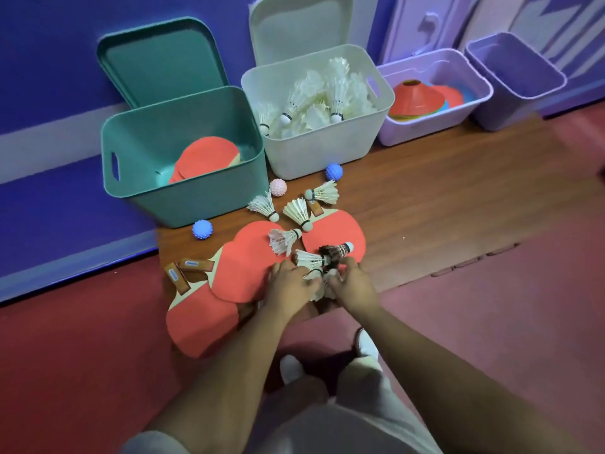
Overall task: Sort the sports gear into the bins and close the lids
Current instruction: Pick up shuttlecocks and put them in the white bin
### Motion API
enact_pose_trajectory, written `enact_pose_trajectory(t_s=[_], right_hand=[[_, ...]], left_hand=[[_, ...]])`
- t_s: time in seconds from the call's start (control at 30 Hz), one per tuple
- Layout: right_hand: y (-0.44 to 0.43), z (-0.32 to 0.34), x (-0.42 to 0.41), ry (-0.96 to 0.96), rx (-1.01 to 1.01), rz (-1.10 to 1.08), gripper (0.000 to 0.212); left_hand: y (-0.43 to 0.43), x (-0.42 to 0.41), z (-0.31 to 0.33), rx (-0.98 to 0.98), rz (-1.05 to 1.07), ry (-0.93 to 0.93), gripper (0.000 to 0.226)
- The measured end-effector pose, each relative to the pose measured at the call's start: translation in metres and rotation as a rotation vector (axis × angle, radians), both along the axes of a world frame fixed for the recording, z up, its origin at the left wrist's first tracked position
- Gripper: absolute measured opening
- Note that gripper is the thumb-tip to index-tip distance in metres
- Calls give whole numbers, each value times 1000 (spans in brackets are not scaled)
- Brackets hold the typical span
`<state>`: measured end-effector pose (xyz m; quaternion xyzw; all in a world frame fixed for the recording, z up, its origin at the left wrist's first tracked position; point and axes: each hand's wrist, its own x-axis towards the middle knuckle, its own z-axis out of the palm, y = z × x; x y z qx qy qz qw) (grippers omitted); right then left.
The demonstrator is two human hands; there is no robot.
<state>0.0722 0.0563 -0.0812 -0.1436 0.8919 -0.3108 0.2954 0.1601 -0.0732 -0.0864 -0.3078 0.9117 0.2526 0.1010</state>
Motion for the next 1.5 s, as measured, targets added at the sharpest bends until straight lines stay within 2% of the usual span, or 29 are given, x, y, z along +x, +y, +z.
enact_pose_trajectory(t_s=[0.13,0.27,0.57,0.7,0.8,0.9,0.97,1.07,1.1,1.3,1.5], right_hand=[[3,-1,5,7,-62,-54,20],[13,-1,14,-10,-185,-120,12],[6,18,18,-74,-435,-250,13],[-6,25,11,-111,-531,-321,16],[-12,30,2,-146,-572,-369,17],[-14,38,-8,-150,-601,-450,16],[-16,44,-15,-182,-615,-523,18],[-18,50,-23,-407,-731,-734,17],[-18,52,-25,-477,-774,-795,19],[-12,51,-25,-735,-705,-923,49],[-6,55,-15,-820,-494,-896,41]], left_hand=[[5,-6,1,45,1,15,39],[6,-1,4,177,24,27,39],[-2,-1,14,426,345,315,32],[-13,-14,23,783,629,349,40],[-21,-26,35,982,758,384,47],[-31,-32,41,1170,840,494,33],[-39,-32,40,1348,879,559,39],[-43,-33,44,1510,868,624,12],[-43,-34,45,1544,872,635,10],[-44,-37,50,1510,818,588,25],[-42,-36,50,1390,878,563,37]])
